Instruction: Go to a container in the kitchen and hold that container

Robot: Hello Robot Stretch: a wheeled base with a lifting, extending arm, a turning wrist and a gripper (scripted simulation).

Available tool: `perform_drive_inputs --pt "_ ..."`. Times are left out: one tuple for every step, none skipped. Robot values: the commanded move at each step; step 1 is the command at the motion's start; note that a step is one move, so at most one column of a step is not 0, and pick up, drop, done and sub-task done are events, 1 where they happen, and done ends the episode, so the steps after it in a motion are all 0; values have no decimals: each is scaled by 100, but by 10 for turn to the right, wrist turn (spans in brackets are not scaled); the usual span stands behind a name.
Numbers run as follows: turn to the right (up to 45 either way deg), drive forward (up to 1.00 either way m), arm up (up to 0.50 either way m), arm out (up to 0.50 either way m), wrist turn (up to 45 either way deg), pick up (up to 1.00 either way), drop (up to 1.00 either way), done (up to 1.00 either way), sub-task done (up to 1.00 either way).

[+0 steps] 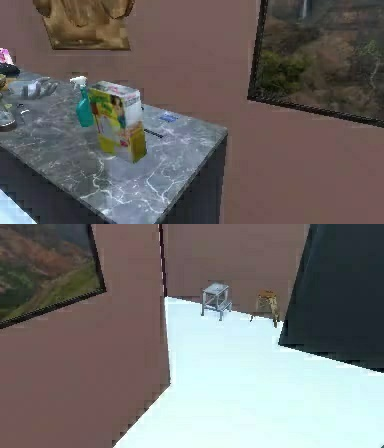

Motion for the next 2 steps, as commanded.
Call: perform_drive_inputs --pt "450 0 0 0 0 0 0 0 0" --pt "450 0 0 0 0 0 0 0 0"
